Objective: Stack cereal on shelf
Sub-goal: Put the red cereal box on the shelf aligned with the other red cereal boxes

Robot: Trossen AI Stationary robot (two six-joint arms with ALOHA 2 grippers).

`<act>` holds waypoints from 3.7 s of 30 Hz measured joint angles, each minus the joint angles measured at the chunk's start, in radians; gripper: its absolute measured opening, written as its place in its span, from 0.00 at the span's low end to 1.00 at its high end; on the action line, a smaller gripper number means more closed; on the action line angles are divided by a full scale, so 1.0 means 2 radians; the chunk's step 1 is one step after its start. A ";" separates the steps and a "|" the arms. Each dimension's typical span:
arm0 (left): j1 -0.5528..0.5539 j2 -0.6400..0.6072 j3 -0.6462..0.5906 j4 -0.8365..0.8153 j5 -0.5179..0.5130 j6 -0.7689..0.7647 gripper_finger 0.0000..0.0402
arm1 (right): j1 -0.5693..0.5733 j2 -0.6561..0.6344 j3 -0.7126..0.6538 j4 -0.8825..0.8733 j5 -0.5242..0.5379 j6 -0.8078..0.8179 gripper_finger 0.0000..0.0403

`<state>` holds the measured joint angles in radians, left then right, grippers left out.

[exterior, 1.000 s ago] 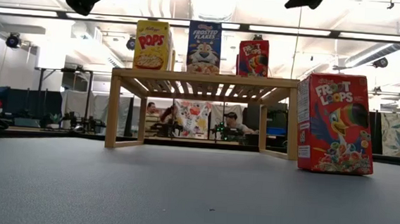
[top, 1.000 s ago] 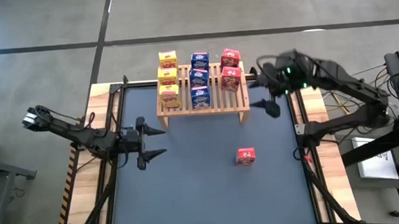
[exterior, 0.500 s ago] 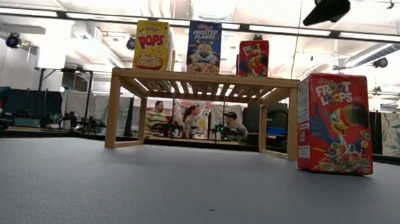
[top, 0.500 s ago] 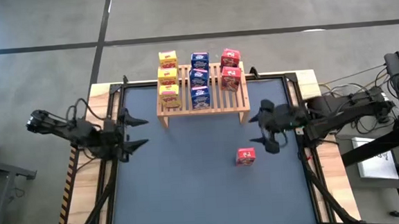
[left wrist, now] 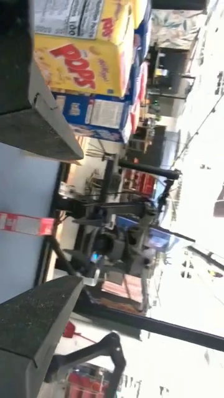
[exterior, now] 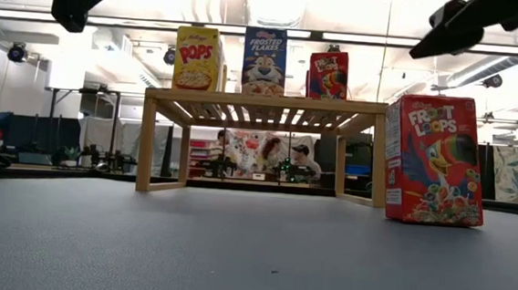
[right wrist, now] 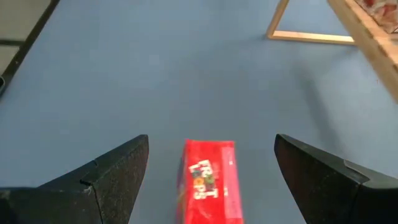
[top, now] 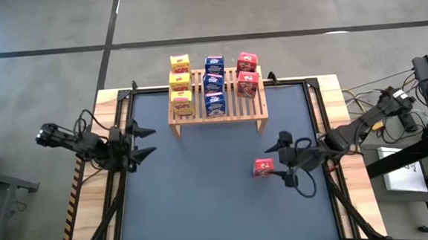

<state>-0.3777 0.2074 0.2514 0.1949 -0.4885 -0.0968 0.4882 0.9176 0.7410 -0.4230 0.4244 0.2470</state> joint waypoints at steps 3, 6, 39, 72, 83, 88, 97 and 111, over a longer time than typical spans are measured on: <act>0.000 -0.006 -0.002 -0.001 0.000 0.004 0.76 | 0.021 0.000 -0.020 0.026 0.018 0.023 0.83; 0.000 -0.006 -0.002 -0.010 0.000 0.009 0.76 | 0.044 0.000 -0.042 0.063 0.035 0.027 0.83; 0.000 0.013 -0.003 -0.028 -0.003 -0.009 0.76 | 0.061 0.001 -0.233 0.259 0.125 0.103 0.81; 0.000 0.014 -0.003 -0.027 -0.005 -0.013 0.76 | 0.061 0.001 -0.331 0.417 0.107 0.109 0.58; 0.000 0.015 -0.003 -0.027 -0.005 -0.013 0.76 | 0.061 0.001 -0.331 0.481 0.098 0.062 0.50; 0.000 0.016 -0.003 -0.027 -0.005 -0.013 0.76 | 0.061 0.001 -0.331 0.488 0.095 0.051 0.46; 0.000 0.017 -0.003 -0.027 -0.005 -0.013 0.76 | 0.061 0.001 -0.320 0.491 0.089 0.030 0.44; 0.000 0.017 -0.003 -0.034 -0.005 -0.010 0.76 | -0.015 -0.054 -0.234 0.535 0.123 -0.216 0.44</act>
<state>-0.3779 0.2409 0.2459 0.1274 -0.4980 -0.1173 0.4581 0.8104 0.2726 0.6468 0.6696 -0.1853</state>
